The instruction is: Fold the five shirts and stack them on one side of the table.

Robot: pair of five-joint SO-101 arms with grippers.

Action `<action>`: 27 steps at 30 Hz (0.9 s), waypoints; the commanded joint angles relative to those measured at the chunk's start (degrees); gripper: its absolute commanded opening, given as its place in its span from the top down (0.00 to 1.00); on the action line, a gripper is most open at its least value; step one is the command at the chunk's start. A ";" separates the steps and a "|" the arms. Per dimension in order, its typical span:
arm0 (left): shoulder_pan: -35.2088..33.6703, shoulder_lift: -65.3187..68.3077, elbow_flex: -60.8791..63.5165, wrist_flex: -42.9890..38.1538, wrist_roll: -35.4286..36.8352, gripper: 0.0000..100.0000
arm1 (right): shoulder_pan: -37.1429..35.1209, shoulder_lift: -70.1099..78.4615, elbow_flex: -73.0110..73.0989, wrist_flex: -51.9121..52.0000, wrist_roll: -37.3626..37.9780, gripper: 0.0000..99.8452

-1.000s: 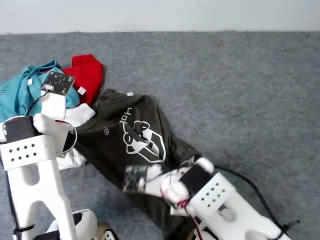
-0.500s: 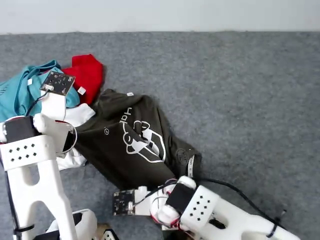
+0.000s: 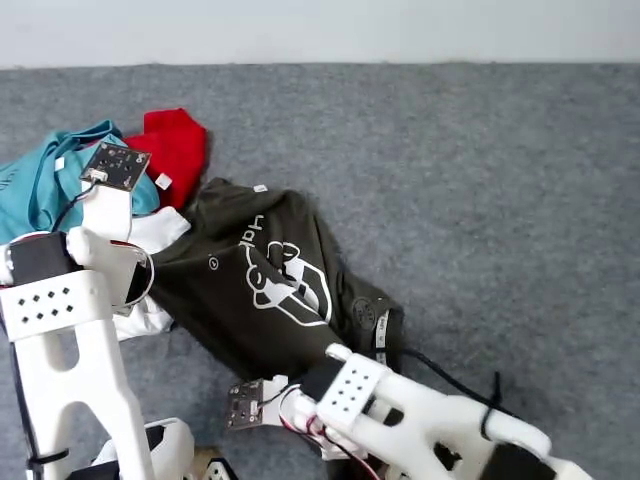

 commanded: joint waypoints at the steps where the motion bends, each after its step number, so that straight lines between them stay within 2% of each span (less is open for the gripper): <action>1: -0.18 -1.58 -0.13 -0.44 -0.53 0.99 | 1.80 2.95 -0.70 -1.36 -0.62 0.82; 8: -0.18 -1.58 -0.13 -0.44 -0.53 0.99 | 1.89 3.56 -0.70 -1.36 -0.62 0.83; 12: -0.18 -1.58 -0.13 -0.44 -0.53 0.99 | 1.89 3.82 -0.35 -2.95 -0.62 0.99; 15: -0.18 -1.58 -0.13 -0.35 -0.53 0.99 | 2.07 3.82 -0.26 -3.03 -0.62 0.96; 22: -0.18 -1.58 -0.13 -0.35 -0.53 0.99 | 2.33 3.30 -1.23 -2.77 -0.53 0.99; 27: -0.18 -1.58 -0.13 -0.35 -0.53 0.99 | 10.15 3.30 -5.63 -1.45 -0.18 0.99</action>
